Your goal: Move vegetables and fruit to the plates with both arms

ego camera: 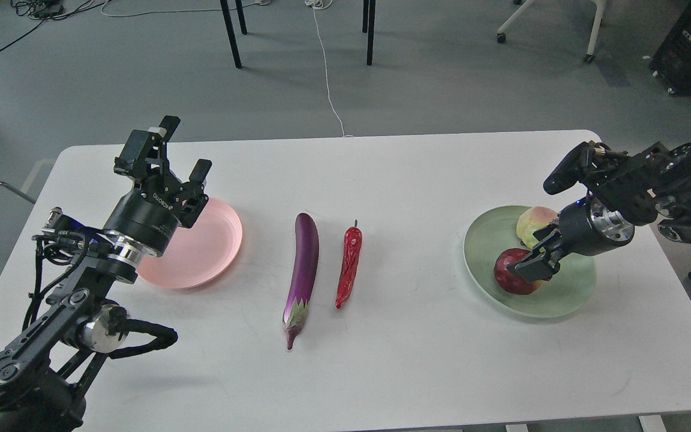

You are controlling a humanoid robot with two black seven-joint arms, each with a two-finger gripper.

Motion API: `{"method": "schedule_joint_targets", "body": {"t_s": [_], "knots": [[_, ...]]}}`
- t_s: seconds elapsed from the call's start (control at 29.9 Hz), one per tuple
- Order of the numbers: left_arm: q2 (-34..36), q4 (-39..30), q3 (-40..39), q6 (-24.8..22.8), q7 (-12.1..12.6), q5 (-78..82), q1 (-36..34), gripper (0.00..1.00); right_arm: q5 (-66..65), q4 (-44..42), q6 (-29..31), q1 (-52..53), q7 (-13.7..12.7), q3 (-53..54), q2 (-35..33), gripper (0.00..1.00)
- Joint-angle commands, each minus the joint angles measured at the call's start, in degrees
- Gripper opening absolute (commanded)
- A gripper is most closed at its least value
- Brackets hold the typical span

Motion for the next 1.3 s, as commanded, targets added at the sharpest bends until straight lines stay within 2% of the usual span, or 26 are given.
{"method": "schedule_joint_targets", "body": {"t_s": [0.0,0.1,0.27,0.33,0.47,0.6,0.7,0.8,0.97,1.04,1.17,1.27], "knots": [[-0.2,0.0,-0.1,0.0,-3.1,0.2,-0.8,1.00,8.8,3.1,0.3,-1.6,0.0,11.5,-6.8,0.98],[-0.2,0.0,0.2,-0.1,-6.6,0.7,-2.0,1.00,25.0,5.1,0.5,-9.1,0.0,22.1,-9.7,0.98],[0.6,0.0,1.0,-0.5,-6.6,4.7,-5.0,1.00,46.2,4.6,0.5,-25.5,0.0,42.1,-12.7,0.98],[1.7,0.0,3.7,-0.8,-6.6,9.8,-6.2,1.00,54.5,4.9,1.3,-32.5,0.0,51.0,-13.6,0.98],[4.6,0.0,12.7,-3.3,-6.6,18.7,-11.0,1.00,66.5,3.0,8.9,-43.1,0.0,63.3,-14.0,0.98],[6.2,0.8,22.7,-3.3,-6.6,34.3,-18.9,1.00,74.9,-1.8,20.6,-50.5,0.0,71.3,-15.8,0.98],[6.4,2.1,30.2,-3.7,-6.5,48.2,-25.9,1.00,77.5,-5.7,22.3,-53.7,0.0,72.8,-17.3,0.98],[6.3,4.6,37.6,-4.5,-3.9,56.6,-33.4,1.00,77.7,-7.4,22.3,-55.4,0.0,72.9,-18.2,0.98],[4.4,10.6,49.1,-12.8,2.1,58.8,-45.7,1.00,77.7,-7.6,22.3,-56.7,0.0,72.9,-22.0,0.99],[1.3,13.5,52.5,-14.5,3.4,58.8,-49.5,1.00,77.7,-8.0,22.3,-57.6,0.0,72.9,-22.9,0.99],[-3.7,19.7,56.6,-16.0,5.0,58.7,-51.9,1.00,77.8,-8.4,22.3,-58.2,0.0,72.9,-23.3,0.99],[-6.7,21.0,56.9,-18.8,7.1,58.7,-52.2,1.00,77.8,-8.4,22.3,-58.3,0.0,72.9,-23.6,0.99]]}}
